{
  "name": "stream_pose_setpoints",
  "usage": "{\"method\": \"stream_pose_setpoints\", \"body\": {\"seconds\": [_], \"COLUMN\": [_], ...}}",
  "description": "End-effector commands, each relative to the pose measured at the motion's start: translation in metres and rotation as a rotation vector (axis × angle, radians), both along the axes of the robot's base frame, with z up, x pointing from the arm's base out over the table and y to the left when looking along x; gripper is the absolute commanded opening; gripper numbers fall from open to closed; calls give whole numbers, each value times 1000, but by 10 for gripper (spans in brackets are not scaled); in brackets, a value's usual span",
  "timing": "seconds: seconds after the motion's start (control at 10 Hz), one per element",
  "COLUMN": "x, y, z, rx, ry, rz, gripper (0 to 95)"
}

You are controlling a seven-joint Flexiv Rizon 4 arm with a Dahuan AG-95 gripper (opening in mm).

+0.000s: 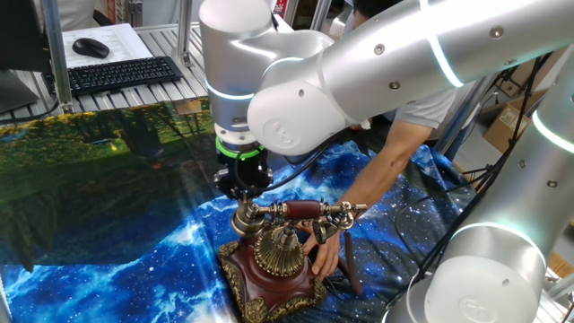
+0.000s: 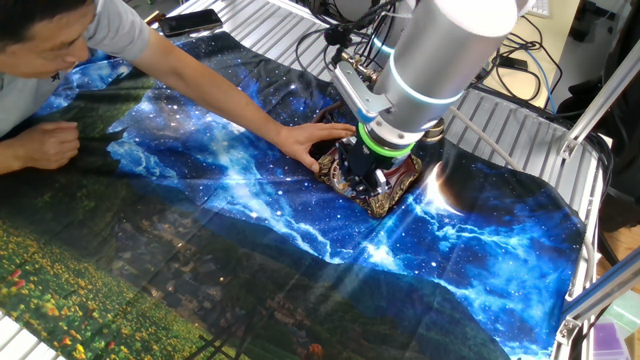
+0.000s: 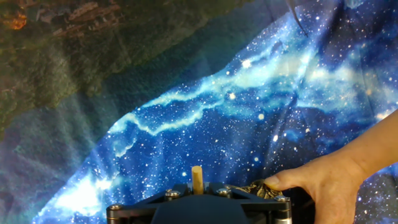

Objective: Dial a number on an old rotary phone

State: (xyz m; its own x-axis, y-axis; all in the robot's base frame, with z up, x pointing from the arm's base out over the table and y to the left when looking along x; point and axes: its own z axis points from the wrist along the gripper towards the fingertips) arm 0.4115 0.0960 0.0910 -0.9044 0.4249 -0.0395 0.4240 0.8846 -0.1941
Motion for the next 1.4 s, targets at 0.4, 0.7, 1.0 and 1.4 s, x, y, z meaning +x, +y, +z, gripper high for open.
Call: {"method": "stream_pose_setpoints", "body": {"seconds": [0.4,0.7,1.0,1.4], "x": [2,4,6,9], "y": [5,6,7,8], "z": [-3,-4,-5,-7], "rx": [-27,-51,-70,-83], "ry": [-10,-19,-29,-32], "rz": [1,6,0,-5], "gripper": [0,0,0,0]}}
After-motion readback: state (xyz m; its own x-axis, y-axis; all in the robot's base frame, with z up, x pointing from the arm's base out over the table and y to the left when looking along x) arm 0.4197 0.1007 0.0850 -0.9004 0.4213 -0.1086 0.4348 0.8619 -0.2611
